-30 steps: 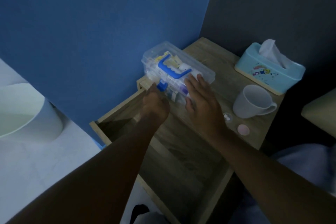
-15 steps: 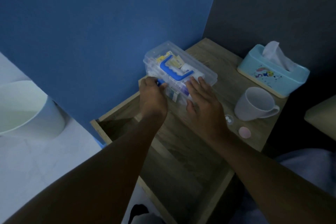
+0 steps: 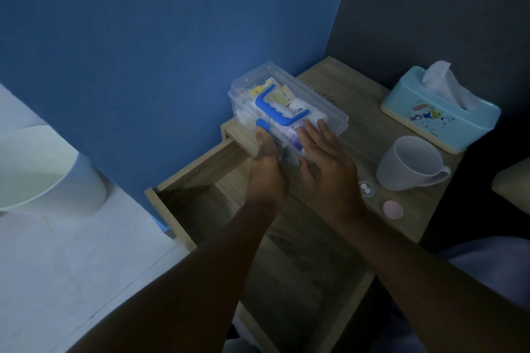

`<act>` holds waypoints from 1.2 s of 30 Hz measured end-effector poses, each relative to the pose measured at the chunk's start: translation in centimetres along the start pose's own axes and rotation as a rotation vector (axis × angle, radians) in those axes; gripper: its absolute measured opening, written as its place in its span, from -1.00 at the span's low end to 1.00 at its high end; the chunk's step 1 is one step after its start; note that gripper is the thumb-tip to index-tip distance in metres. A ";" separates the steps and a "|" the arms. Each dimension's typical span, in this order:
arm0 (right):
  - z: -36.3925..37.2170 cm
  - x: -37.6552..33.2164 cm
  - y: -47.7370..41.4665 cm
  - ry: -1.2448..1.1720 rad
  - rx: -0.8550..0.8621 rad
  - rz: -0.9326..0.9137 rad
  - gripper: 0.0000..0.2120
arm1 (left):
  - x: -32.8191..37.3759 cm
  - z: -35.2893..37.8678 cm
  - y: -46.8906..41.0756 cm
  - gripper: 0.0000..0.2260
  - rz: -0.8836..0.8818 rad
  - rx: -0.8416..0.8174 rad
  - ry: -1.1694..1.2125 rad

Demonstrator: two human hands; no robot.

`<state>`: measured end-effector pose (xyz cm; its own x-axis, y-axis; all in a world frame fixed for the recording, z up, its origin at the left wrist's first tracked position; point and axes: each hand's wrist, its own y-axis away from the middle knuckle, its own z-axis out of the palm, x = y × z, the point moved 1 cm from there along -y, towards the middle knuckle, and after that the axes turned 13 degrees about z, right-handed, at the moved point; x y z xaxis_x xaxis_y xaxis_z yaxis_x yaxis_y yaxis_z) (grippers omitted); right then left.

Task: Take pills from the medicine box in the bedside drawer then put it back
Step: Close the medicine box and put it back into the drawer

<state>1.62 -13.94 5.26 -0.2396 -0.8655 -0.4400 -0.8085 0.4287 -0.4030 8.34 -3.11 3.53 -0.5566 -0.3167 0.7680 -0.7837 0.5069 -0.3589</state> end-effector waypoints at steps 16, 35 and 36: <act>-0.4 -1.7 -0.2 -0.325 0.015 0.241 -0.64 | -2.4 -6.2 -2.4 -0.51 -0.034 0.073 0.025; -0.3 -1.7 -4.6 -0.920 -0.010 1.200 -0.44 | -5.0 -8.5 -12.8 -0.79 -0.416 0.041 0.177; -0.7 -1.8 -4.7 -0.952 -0.005 1.219 -0.44 | -4.9 -8.8 -12.4 -0.87 -0.420 0.055 0.200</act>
<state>5.46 -14.58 8.46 -0.3147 0.4766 -0.8209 -0.3866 0.7255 0.5694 23.24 -0.79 8.92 -0.1280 -0.3218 0.9381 -0.9461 0.3233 -0.0182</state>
